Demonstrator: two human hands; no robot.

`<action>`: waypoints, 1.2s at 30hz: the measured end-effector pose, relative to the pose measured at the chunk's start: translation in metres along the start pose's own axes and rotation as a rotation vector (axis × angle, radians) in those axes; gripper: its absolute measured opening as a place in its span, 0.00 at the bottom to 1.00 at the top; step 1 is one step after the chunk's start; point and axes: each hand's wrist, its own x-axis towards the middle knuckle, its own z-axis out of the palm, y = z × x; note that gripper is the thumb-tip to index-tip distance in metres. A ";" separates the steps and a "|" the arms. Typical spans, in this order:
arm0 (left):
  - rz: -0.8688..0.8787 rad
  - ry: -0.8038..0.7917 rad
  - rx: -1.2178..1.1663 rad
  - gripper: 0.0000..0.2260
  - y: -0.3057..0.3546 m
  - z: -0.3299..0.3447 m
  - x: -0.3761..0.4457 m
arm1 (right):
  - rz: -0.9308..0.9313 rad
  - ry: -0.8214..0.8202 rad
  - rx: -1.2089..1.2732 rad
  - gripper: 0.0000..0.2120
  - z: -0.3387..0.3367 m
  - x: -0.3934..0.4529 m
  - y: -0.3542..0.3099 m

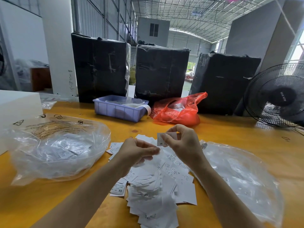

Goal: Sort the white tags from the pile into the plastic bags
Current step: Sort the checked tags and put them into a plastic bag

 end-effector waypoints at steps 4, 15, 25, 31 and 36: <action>0.003 -0.016 -0.009 0.05 0.000 0.000 0.000 | -0.001 -0.017 0.001 0.05 0.000 0.000 0.000; -0.003 -0.066 -0.002 0.04 0.001 -0.001 0.001 | 0.002 -0.055 0.047 0.05 0.000 0.000 -0.001; 0.017 -0.064 -0.042 0.09 0.001 -0.005 0.002 | 0.113 -0.197 0.089 0.05 -0.011 0.000 -0.005; 0.020 -0.023 -0.067 0.10 0.001 -0.001 0.004 | 0.277 -0.377 0.178 0.07 -0.017 -0.001 -0.005; 0.014 -0.032 -0.041 0.13 -0.001 0.006 0.002 | 0.273 -0.382 0.218 0.01 -0.012 -0.002 -0.005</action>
